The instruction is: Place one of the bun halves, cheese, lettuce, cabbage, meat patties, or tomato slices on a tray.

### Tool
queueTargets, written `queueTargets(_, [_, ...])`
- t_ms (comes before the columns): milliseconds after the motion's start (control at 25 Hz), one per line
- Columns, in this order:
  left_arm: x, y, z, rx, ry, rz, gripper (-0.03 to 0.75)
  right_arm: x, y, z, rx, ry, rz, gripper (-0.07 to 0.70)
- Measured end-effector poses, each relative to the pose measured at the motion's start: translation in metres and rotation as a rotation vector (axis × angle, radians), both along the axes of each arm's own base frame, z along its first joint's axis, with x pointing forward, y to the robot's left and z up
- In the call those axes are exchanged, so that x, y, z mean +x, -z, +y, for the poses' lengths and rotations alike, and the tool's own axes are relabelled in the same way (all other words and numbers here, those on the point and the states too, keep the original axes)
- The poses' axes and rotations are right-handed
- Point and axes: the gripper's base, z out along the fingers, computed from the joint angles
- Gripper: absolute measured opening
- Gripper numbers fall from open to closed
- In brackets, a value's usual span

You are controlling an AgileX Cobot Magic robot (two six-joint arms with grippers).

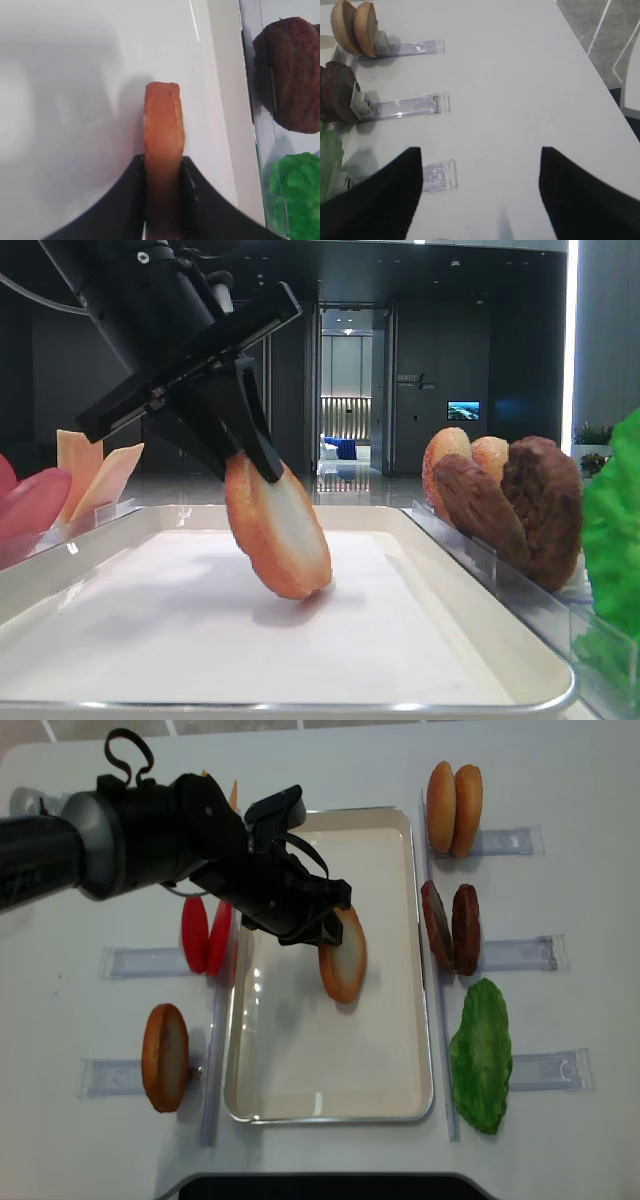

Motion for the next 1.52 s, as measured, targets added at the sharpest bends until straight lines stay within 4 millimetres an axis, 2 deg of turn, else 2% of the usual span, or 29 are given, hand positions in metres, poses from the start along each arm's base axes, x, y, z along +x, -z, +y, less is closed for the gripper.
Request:
queueTargets(360, [-0.001,0.001,0.001,0.009,0.000,0.010,0.133,0.000,0.000,0.000,0.000,0.000,0.000,0.472])
queueTargets(560, [-0.002,0.002,0.002,0.029,0.009,0.028,0.211,0.000,0.000,0.000,0.000,0.000,0.000,0.472])
queueTargets(960, [-0.005,0.004,0.009,0.069,0.001,0.089,0.244,0.000,0.000,0.000,0.000,0.000,0.000,0.472])
queueTargets(1080, [-0.004,0.007,0.022,0.114,-0.021,0.150,0.330,0.000,0.000,0.000,0.000,0.000,0.000,0.472])
queueTargets(1200, [-0.003,0.009,0.032,0.155,-0.021,0.189,0.482,0.000,0.000,0.000,0.000,0.000,0.000,0.472])
queueTargets(1280, [-0.004,0.007,0.034,0.168,-0.013,0.193,0.551,0.000,0.000,0.000,0.000,0.000,0.000,0.472])
queueTargets(1400, [-0.006,-0.003,0.035,0.160,-0.020,0.177,0.586,0.000,0.000,0.000,0.000,0.000,0.000,0.472])
queueTargets(1520, [-0.004,-0.024,0.034,0.138,-0.015,0.136,0.594,0.000,0.000,0.000,0.000,0.000,0.000,0.472])
